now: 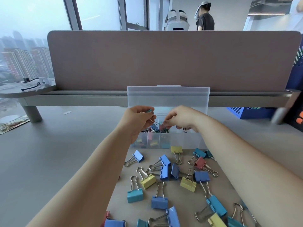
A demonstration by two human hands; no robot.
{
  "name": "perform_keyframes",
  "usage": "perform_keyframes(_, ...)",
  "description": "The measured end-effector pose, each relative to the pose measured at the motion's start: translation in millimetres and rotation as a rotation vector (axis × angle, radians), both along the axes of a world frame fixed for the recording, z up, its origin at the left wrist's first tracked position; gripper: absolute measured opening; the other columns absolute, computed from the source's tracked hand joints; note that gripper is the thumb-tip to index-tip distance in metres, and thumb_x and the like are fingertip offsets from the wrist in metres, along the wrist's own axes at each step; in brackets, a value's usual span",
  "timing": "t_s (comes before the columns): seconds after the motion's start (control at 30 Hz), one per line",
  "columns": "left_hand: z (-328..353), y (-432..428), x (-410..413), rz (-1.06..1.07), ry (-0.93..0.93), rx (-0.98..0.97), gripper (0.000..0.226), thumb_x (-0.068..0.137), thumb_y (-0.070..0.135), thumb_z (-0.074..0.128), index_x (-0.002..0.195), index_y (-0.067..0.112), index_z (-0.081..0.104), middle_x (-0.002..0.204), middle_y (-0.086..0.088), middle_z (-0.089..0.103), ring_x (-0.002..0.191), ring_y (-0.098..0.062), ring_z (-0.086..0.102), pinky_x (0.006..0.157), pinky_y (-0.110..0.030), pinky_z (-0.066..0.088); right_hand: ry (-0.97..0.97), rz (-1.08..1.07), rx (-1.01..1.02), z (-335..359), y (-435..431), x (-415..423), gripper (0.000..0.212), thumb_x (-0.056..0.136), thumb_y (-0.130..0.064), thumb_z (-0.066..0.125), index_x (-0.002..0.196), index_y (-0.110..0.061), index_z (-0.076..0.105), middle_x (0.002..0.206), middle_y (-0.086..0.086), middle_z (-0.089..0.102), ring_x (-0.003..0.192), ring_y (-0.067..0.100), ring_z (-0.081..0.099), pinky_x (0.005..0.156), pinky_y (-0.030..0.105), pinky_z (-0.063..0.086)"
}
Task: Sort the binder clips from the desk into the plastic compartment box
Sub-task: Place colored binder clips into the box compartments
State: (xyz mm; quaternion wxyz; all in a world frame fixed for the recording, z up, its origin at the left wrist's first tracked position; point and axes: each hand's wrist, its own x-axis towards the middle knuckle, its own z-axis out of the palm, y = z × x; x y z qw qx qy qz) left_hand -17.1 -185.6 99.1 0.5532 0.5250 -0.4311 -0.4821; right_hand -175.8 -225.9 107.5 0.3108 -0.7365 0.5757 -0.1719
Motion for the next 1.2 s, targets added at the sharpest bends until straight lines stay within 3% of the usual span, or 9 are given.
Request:
perform_keyframes(0.2,-2,2,0,-0.001,-0.019,-0.012,0.016,0.093,0.001,0.054,0.104,0.004,0.065,0.093,-0.012,0.065,0.077,-0.012,0.065,0.072,-0.02,0.057,0.122,0.085,-0.025,-3,3,-4,0.005,0.083,-0.019,0.072,0.079,-0.021,0.071,0.081,-0.008,0.063,0.081,0.016,0.054,0.059,0.024,0.04)
perform_keyframes(0.4,-3,2,0,-0.014,-0.073,-0.02,0.014,0.094,0.001,0.054,0.1,0.007,0.065,0.087,-0.008,0.064,0.079,-0.014,0.064,0.077,-0.023,0.057,0.168,0.045,-0.001,-2,4,-3,0.03,0.092,-0.033,0.057,0.071,-0.021,0.074,0.083,0.017,0.06,0.057,0.018,0.032,0.052,0.026,0.027)
perform_keyframes(0.57,-6,0,0,-0.009,-0.144,-0.036,0.014,0.093,0.003,0.056,0.095,0.012,0.067,0.081,-0.006,0.06,0.075,-0.016,0.057,0.079,-0.025,0.055,0.26,0.053,0.01,-8,2,0,0.044,0.096,-0.03,0.05,0.056,-0.016,0.038,0.059,0.007,0.032,0.054,0.018,0.027,0.052,0.028,0.022)
perform_keyframes(0.67,-9,-1,1,-0.021,-0.161,-0.038,0.014,0.092,0.005,0.058,0.096,0.013,0.068,0.079,-0.004,0.06,0.071,-0.014,0.055,0.075,-0.022,0.054,0.064,-0.02,0.002,-11,-3,-6,0.036,0.095,-0.035,0.05,0.068,-0.018,0.067,0.088,0.013,0.064,0.06,0.017,0.041,0.055,0.024,0.033)
perform_keyframes(0.77,-11,-3,4,-0.007,-0.243,-0.055,0.013,0.09,0.01,0.062,0.097,0.018,0.069,0.075,0.003,0.06,0.066,-0.01,0.049,0.061,-0.017,0.048,-0.285,-0.151,0.081,-11,-10,-12,0.029,0.093,-0.036,0.058,0.081,-0.012,0.066,0.084,0.004,0.059,0.06,0.014,0.041,0.049,0.021,0.035)
perform_keyframes(0.9,-11,-8,4,0.012,-0.243,-0.071,0.012,0.09,0.011,0.063,0.099,0.017,0.068,0.072,0.003,0.057,0.064,-0.011,0.046,0.056,-0.017,0.043,-0.583,-0.11,0.16,-11,-17,-12,0.006,0.087,-0.004,0.067,0.084,-0.008,0.062,0.079,0.005,0.059,0.069,0.011,0.056,0.064,0.017,0.052)
perform_keyframes(0.97,-12,-9,2,0.015,-0.228,-0.067,0.01,0.089,0.01,0.064,0.094,0.018,0.068,0.074,0.001,0.056,0.067,-0.013,0.047,0.06,-0.02,0.044,-0.525,-0.092,0.046,-15,-21,-9,0.013,0.085,0.005,0.064,0.093,-0.006,0.065,0.092,0.01,0.063,0.081,0.016,0.061,0.08,0.026,0.055)
perform_keyframes(1.07,-16,-9,2,0.013,-0.206,-0.063,0.011,0.089,0.008,0.064,0.091,0.018,0.068,0.076,-0.001,0.058,0.073,-0.016,0.048,0.064,-0.022,0.044,-0.263,-0.034,-0.162,-19,-17,-4,0.02,0.089,-0.006,0.061,0.107,-0.012,0.068,0.101,0.002,0.065,0.097,0.017,0.061,0.093,0.032,0.05)
perform_keyframes(1.2,-18,-10,4,0.015,-0.193,-0.06,0.012,0.089,0.01,0.064,0.087,0.021,0.068,0.079,-0.001,0.06,0.077,-0.017,0.05,0.072,-0.027,0.048,-0.062,0.086,-0.13,-18,-8,-2,0.022,0.093,-0.012,0.054,0.096,-0.017,0.075,0.097,-0.006,0.066,0.096,0.012,0.06,0.077,0.022,0.045)
